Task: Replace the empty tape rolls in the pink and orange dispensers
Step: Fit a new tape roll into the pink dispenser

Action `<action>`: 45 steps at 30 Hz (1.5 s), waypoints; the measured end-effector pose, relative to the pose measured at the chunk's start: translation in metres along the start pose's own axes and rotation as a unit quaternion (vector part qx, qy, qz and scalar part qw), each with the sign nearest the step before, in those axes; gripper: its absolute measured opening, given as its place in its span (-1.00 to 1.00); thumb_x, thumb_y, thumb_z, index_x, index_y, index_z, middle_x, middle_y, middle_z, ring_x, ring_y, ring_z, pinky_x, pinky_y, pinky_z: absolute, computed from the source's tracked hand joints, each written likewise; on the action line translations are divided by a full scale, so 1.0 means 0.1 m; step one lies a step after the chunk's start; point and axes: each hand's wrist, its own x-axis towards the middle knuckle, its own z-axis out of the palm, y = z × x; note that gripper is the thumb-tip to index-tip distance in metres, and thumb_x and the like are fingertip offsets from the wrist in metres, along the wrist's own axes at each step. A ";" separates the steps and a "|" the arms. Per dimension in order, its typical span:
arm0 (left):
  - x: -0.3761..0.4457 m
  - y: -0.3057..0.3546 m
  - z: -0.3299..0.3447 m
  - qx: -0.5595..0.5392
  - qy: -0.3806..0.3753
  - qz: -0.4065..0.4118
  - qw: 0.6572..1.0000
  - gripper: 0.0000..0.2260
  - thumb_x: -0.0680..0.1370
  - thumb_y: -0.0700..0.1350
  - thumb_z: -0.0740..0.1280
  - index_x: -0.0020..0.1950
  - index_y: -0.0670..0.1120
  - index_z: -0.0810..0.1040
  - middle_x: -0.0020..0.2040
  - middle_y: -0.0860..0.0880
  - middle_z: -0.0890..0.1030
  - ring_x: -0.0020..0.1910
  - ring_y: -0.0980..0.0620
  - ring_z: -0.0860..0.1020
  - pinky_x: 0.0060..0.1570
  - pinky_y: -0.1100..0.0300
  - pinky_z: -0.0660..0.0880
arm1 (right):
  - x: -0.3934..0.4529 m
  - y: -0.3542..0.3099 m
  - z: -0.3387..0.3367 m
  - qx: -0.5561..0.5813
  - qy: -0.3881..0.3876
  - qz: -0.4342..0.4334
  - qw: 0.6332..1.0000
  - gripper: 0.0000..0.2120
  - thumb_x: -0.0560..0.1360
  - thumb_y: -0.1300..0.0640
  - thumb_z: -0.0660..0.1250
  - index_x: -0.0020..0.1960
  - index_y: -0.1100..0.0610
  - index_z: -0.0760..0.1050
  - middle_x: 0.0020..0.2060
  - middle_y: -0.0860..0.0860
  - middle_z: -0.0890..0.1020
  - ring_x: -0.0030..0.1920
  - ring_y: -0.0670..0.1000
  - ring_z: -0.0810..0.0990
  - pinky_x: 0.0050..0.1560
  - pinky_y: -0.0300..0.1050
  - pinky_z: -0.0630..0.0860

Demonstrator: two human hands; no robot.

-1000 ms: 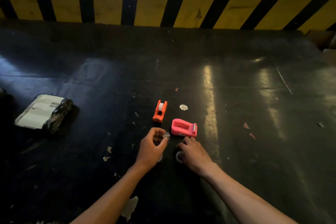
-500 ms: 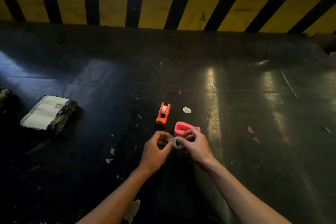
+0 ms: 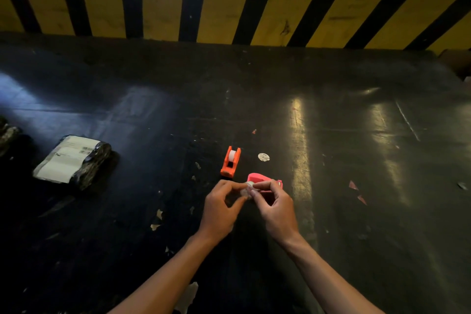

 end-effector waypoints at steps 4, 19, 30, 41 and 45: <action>0.01 -0.01 -0.03 -0.021 0.001 0.002 1.000 -0.82 0.52 -0.13 0.46 0.11 0.01 0.64 0.20 0.11 0.54 0.20 0.21 0.53 0.06 0.30 0.57 | 0.01 0.02 0.00 0.035 0.016 0.001 0.999 -0.91 0.51 0.24 0.44 0.00 0.14 0.63 -0.08 0.00 0.70 -0.03 -0.07 0.68 0.01 -0.19 0.62; 0.10 0.14 -0.23 -0.229 -0.070 -0.160 0.958 -0.80 0.50 -0.27 0.45 0.09 -0.12 0.58 0.05 -0.10 0.71 0.06 0.03 0.70 0.01 0.15 0.64 | 0.00 0.02 -0.07 0.115 -0.013 0.025 0.993 -0.91 0.48 0.27 0.46 -0.04 0.13 0.65 -0.04 0.02 0.71 0.02 0.11 0.70 0.08 0.26 0.63; 0.08 0.12 -0.15 -0.196 -0.064 -0.170 0.964 -0.81 0.48 -0.26 0.47 0.04 -0.07 0.61 0.01 -0.05 0.70 0.03 0.09 0.69 -0.02 0.23 0.62 | -0.01 0.11 -0.09 0.070 -0.036 0.034 0.996 -0.86 0.45 0.18 0.52 -0.07 0.01 0.60 -0.08 0.04 0.71 -0.02 0.06 0.70 0.06 0.17 0.64; 0.41 0.05 0.03 -0.059 -0.153 -0.080 0.983 -0.78 0.52 -0.21 0.46 0.13 -0.01 0.58 0.04 0.04 0.68 0.06 0.19 0.65 0.14 0.17 0.61 | 0.38 0.12 -0.46 -0.140 -0.109 -0.061 0.982 -0.87 0.45 0.24 0.51 -0.07 0.09 0.60 -0.21 -0.11 0.66 -0.19 -0.17 0.62 -0.16 -0.33 0.53; 0.60 -0.04 0.14 0.015 -0.140 -0.020 0.990 -0.71 0.53 -0.18 0.44 0.24 -0.01 0.55 0.14 0.05 0.65 0.15 0.20 0.61 0.19 0.16 0.58 | 0.61 0.22 -0.54 -0.196 -0.071 -0.089 0.974 -0.87 0.45 0.28 0.48 -0.08 0.09 0.60 -0.21 -0.09 0.64 -0.20 -0.14 0.61 -0.14 -0.35 0.53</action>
